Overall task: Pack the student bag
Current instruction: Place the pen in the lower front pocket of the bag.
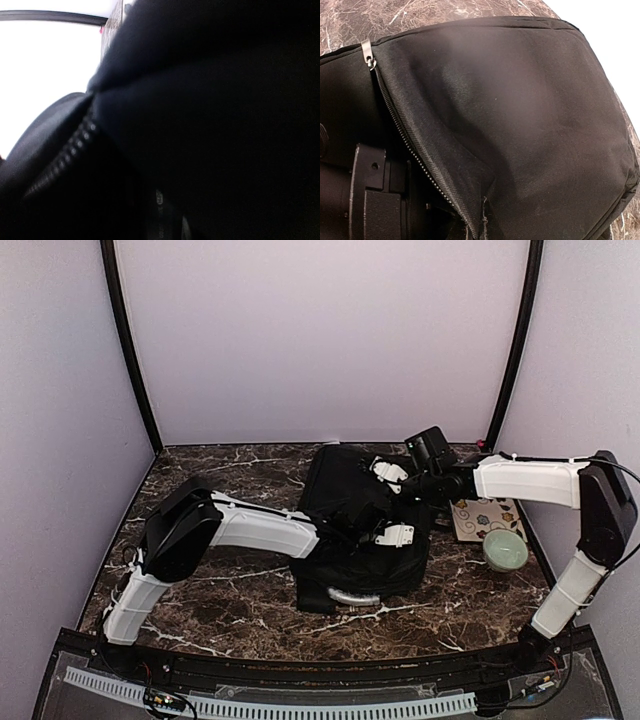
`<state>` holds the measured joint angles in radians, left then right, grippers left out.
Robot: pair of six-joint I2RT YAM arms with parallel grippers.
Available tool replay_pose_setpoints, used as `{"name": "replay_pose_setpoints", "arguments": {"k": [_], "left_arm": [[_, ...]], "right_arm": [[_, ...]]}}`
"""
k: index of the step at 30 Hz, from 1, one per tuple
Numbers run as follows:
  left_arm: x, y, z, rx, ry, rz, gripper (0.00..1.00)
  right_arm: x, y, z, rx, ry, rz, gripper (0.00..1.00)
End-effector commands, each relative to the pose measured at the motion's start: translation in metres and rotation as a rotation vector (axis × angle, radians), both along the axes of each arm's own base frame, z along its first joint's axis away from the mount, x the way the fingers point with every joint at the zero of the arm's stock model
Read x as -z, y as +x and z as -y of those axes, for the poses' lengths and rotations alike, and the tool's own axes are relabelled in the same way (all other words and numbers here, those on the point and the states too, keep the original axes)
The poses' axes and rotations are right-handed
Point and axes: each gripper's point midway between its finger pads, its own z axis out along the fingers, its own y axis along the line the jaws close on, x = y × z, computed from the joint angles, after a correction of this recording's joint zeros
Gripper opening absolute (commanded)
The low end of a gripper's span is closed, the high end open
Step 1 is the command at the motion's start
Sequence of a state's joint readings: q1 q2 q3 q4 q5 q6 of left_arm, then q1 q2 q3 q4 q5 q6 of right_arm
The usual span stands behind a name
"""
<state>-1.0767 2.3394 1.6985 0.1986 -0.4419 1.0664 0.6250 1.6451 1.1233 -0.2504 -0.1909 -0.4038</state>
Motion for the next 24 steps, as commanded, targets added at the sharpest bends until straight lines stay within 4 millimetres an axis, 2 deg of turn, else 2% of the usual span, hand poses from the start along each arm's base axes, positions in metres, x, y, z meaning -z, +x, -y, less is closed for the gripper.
{"name": "replay_pose_setpoints", "arguments": {"k": [1, 3, 8, 17, 20, 24], "left_arm": [[0.009, 0.059, -0.031, -0.206, -0.027, 0.052, 0.22], [0.003, 0.060, -0.031, -0.217, -0.027, 0.095, 0.29], [-0.028, 0.026, -0.015, -0.130, -0.085, 0.146, 0.44], [-0.085, -0.049, 0.010, -0.027, -0.194, 0.136, 0.46], [-0.093, -0.075, 0.012, -0.020, -0.226, 0.099, 0.47], [-0.097, -0.101, 0.003, -0.036, -0.251, 0.036, 0.46]], "right_arm": [[-0.030, -0.025, -0.028, -0.120, 0.117, -0.010, 0.00], [-0.030, -0.024, -0.027, -0.116, 0.112, -0.007, 0.00], [-0.027, -0.020, -0.025, -0.101, 0.095, 0.008, 0.00], [-0.022, -0.016, -0.023, -0.084, 0.082, 0.000, 0.00], [-0.022, -0.015, -0.023, -0.080, 0.078, 0.004, 0.00], [-0.020, -0.014, -0.021, -0.075, 0.072, 0.007, 0.00]]}}
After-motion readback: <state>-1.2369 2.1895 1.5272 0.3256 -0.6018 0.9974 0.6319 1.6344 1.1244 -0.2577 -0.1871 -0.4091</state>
